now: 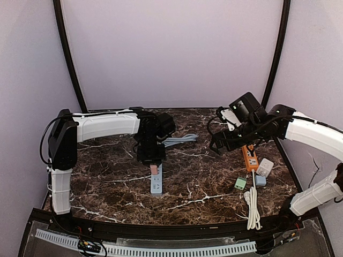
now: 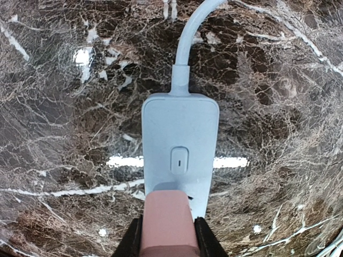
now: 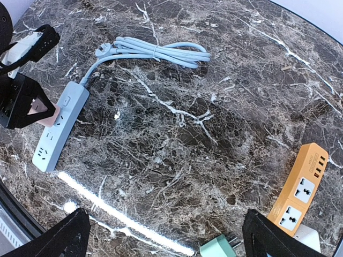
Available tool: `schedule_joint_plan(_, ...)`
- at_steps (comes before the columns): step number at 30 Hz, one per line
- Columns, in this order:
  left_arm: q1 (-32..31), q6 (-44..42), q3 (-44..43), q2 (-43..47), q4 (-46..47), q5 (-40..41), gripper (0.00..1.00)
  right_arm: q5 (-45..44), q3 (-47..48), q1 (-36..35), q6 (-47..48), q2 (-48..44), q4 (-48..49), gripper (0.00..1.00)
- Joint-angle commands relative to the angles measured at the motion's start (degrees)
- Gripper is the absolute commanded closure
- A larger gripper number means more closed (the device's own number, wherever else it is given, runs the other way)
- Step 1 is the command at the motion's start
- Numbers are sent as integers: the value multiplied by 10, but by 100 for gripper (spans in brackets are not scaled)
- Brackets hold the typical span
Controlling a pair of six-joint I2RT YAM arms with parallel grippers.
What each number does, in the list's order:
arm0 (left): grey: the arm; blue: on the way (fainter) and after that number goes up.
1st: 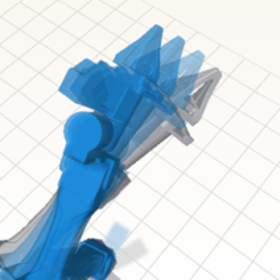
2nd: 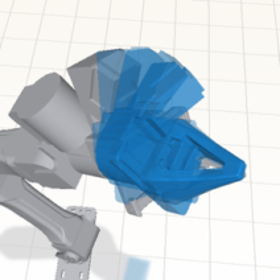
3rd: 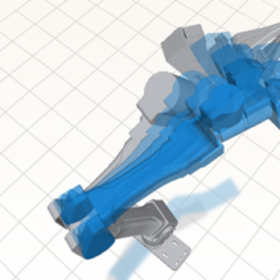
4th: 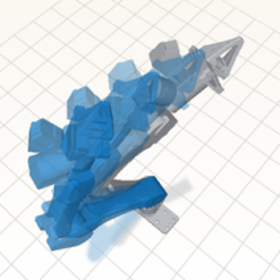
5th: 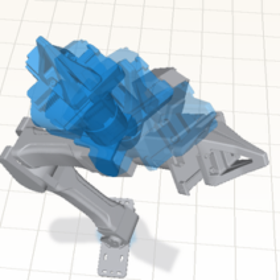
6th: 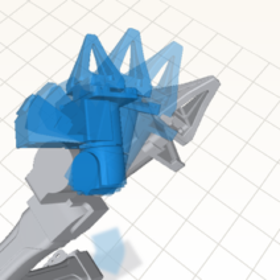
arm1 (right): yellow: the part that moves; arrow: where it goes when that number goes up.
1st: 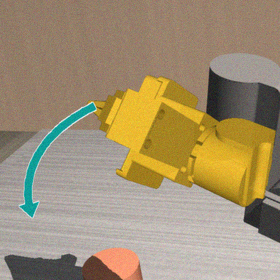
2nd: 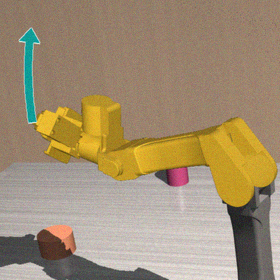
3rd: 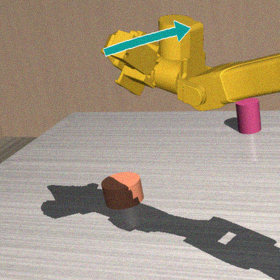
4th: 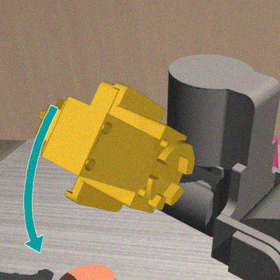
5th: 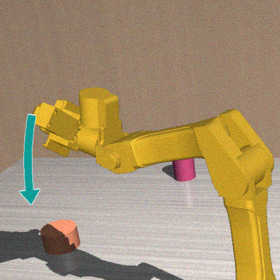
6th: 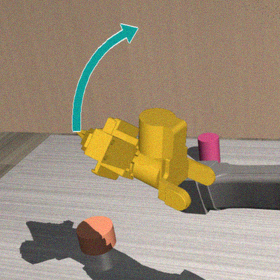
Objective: Insert the plug
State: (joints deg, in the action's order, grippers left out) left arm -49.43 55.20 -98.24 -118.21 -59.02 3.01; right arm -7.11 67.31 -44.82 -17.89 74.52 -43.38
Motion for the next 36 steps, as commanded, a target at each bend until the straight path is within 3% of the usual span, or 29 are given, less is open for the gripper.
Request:
schedule_joint_plan(1,6,-16,10,-7,-34,12,99,-1,-5,3,-3,4,-1,1)
schedule_joint_plan(23,3,-4,87,-15,55,-50,99,-7,-14,4,-4,7,-1,1)
schedule_joint_plan(36,5,-15,37,-37,19,-38,99,-62,-10,3,-8,11,-18,2)
